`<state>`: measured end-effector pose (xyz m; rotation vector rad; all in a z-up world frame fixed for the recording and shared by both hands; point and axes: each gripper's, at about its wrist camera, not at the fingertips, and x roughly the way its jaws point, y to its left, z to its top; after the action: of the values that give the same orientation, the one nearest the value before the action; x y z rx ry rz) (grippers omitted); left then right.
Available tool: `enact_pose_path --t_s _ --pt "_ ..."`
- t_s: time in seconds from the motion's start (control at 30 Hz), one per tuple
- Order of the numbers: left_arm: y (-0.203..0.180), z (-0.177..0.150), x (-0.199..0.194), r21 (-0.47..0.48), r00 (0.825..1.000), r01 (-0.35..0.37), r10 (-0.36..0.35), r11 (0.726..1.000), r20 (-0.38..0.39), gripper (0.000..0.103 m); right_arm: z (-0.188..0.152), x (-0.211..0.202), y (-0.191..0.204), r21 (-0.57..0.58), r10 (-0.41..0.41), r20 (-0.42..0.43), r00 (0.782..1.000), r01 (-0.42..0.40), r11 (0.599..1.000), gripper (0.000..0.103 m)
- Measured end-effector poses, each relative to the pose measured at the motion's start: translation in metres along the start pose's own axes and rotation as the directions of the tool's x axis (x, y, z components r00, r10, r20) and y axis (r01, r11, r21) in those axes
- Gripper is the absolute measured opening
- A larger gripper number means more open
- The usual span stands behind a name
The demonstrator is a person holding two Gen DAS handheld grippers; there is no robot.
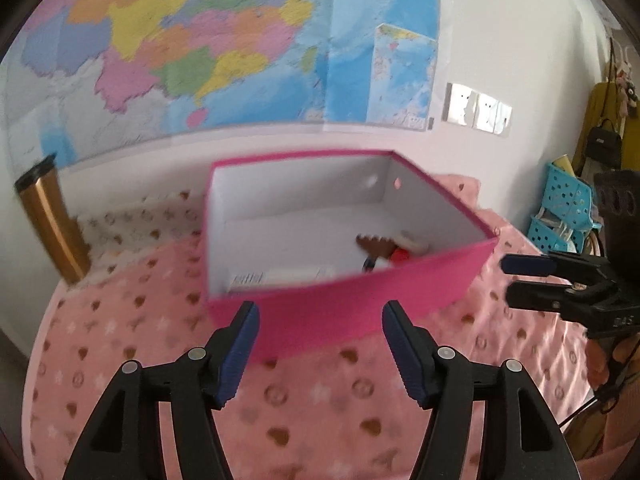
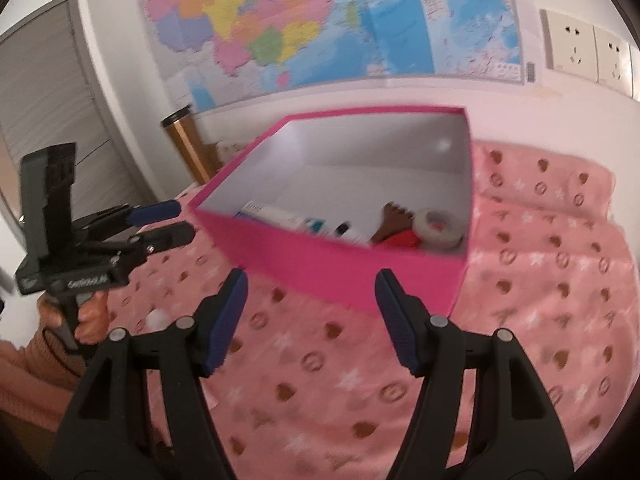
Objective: Organize rigid objects
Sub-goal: 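Move both grippers to the pink-white aloe tube on the bedspread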
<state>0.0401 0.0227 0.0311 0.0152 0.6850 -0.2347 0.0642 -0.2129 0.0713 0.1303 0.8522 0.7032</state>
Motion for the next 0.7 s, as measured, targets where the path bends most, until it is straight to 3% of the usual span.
enact_pose_path --t_s 0.2,0.43,0.7 --pt "0.021 -0.040 -0.008 -0.057 0.996 -0.023 0.018 0.998 -0.082 0.065 -0.040 0.009 0.018 0.026 0.101 -0.089 0.991 -0.099 0.995 0.067" --pt "0.025 -0.079 -0.012 -0.065 0.985 -0.049 0.037 0.997 -0.170 0.065 -0.079 0.036 0.044 0.074 0.221 -0.219 0.950 -0.210 0.975 0.067" --pt "0.026 -0.103 -0.016 -0.094 0.975 -0.008 -0.013 0.996 -0.220 0.065 -0.102 0.049 0.066 0.101 0.293 -0.280 0.914 -0.275 0.956 0.064"
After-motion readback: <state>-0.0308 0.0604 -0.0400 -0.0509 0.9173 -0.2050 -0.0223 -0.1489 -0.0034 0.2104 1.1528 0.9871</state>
